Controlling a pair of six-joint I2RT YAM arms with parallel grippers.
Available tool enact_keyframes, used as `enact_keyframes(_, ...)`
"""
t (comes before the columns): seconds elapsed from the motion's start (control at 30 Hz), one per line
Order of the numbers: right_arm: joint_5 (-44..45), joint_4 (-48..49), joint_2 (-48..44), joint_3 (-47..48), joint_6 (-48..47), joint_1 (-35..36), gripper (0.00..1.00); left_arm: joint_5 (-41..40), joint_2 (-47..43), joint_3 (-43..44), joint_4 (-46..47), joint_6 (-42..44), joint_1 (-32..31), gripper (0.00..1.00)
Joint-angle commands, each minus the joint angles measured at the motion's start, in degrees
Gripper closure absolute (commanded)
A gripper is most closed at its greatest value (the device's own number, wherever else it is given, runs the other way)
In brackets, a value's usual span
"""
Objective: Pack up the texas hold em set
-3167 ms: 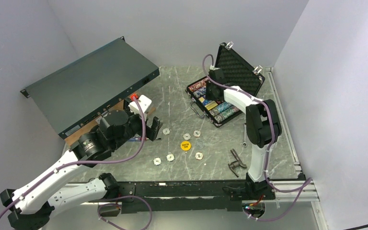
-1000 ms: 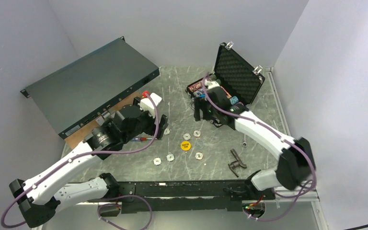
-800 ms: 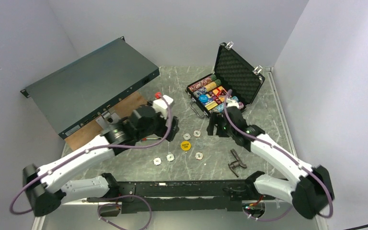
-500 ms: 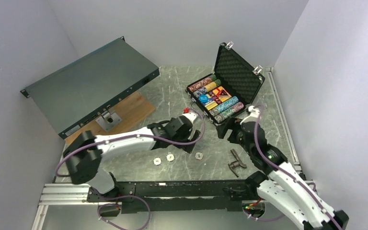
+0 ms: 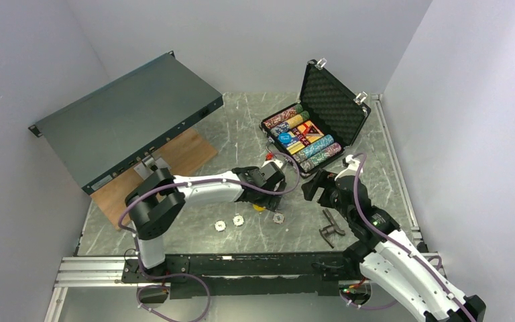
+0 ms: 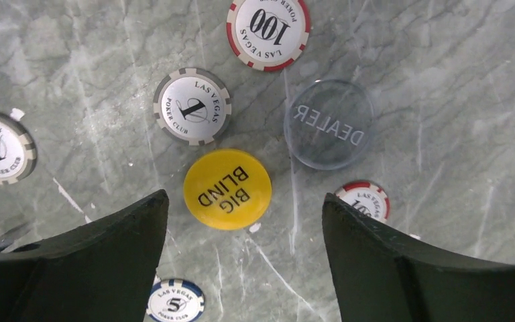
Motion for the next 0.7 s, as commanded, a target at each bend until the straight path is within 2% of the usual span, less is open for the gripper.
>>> enact_keyframes(0.0,-0.5,0.9,-0.3,0.4,0.1,-0.1,0.10,-0.5,2.3,2.2,-0.1,-0.1,-0.1,0.17)
enact_keyframes(0.4,-1.7,1.4,0.8,-0.3,0.8,-0.1,0.10,-2.4,4.5,1.4,0.0,1.8,-0.1,0.23)
enact_keyframes(0.67,-2.8,2.5,2.7,-0.6,1.3,-0.1,0.10,-3.2,5.1,0.5,0.8,2.4,-0.1,0.40)
